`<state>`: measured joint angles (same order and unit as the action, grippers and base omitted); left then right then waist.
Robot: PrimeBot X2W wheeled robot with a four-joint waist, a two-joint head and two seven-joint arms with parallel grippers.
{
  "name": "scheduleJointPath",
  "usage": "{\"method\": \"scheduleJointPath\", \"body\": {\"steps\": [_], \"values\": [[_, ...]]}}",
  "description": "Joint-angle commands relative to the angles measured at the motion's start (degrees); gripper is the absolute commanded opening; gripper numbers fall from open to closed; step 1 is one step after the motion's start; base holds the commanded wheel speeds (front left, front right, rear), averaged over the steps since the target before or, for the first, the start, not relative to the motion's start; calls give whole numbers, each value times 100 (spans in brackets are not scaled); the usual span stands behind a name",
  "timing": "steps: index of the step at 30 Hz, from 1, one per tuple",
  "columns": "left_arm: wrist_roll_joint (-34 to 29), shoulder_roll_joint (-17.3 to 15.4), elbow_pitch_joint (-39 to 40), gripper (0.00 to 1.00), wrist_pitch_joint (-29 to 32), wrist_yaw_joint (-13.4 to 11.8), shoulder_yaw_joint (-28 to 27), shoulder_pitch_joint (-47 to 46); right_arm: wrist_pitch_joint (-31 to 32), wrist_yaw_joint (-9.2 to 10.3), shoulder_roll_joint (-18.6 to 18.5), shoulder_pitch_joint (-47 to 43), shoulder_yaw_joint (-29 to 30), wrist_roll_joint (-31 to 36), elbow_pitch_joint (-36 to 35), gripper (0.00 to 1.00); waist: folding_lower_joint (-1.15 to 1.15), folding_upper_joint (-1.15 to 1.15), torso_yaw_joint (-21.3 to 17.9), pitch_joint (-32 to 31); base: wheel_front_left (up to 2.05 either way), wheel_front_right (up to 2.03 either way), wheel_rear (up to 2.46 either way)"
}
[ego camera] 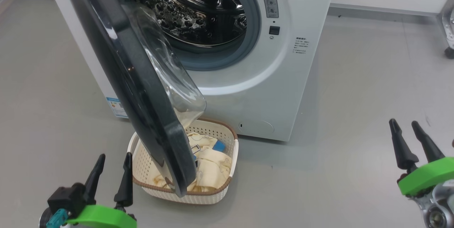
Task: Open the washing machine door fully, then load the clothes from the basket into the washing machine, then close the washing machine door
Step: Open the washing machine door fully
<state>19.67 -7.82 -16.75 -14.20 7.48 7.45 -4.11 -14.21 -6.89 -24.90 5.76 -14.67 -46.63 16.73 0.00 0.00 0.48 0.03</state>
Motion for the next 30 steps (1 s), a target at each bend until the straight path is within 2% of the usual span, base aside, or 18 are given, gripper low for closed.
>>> {"method": "scheduleJointPath", "body": {"steps": [1,13,14,15,16,17,24,30], "values": [[-38,-69,180,100,-80,1,-218,-164,-78,-59,-93,23,14,64,-180,100,0,0,8,1,0,0,0],[-51,-83,189,100,-80,1,-270,-188,-78,-59,99,-240,122,209,-102,100,0,0,39,49,0,0,0],[-55,-82,190,70,-80,1,-277,-189,-78,-59,105,-244,133,214,-103,100,0,0,40,49,0,0,0],[-58,-81,192,22,-80,1,-284,-192,-78,-59,108,-247,146,217,-106,100,0,0,41,50,0,0,0],[-58,-81,192,22,-80,1,-284,-192,-78,-59,108,-247,146,217,-106,100,0,0,41,50,0,0,0],[-63,-79,209,0,-80,1,-299,-198,-78,-59,111,-251,160,219,-109,100,0,0,43,50,0,0,0],[-2,-36,517,0,-80,-79,-536,-245,-78,-59,121,-276,224,246,-141,100,0,0,96,41,0,0,0],[85,13,1435,0,-59,-255,-726,-238,-79,-59,128,-288,244,267,-161,100,0,0,146,28,0,0,0]]}}
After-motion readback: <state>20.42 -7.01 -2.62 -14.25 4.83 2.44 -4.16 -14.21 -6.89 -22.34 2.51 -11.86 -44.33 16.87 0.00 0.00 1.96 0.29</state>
